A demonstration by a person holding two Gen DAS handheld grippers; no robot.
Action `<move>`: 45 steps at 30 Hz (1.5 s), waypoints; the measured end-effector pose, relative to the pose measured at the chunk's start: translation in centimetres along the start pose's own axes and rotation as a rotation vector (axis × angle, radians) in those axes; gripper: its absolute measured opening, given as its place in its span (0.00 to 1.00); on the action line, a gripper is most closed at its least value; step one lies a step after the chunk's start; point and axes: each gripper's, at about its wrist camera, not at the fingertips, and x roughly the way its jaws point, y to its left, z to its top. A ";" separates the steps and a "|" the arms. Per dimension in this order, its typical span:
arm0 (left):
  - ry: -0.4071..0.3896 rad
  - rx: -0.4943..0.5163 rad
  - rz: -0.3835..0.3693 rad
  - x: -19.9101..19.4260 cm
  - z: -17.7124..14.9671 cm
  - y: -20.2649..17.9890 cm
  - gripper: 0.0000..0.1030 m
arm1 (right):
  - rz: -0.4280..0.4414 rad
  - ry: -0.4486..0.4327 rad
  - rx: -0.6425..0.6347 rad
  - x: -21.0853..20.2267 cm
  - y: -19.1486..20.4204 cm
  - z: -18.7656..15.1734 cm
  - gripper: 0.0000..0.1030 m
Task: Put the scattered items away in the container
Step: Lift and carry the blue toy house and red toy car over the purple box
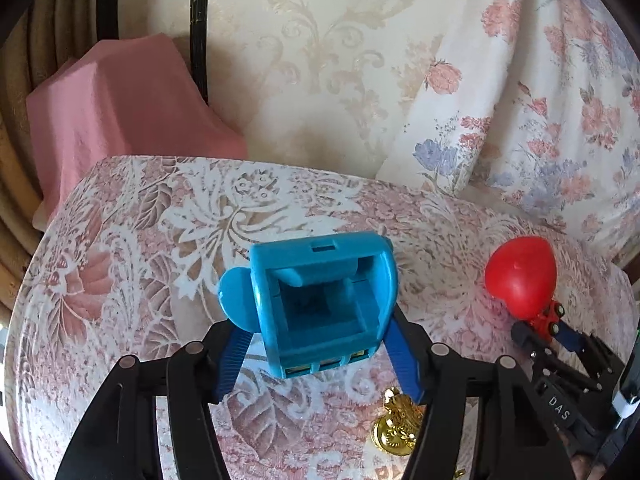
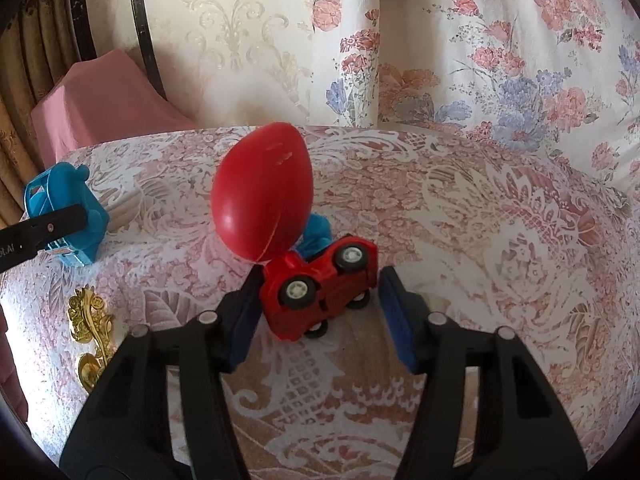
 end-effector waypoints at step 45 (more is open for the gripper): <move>-0.017 0.059 -0.134 -9.8 -4.3 -4.1 0.60 | 0.029 -0.032 0.131 -12.7 -3.1 -6.9 0.57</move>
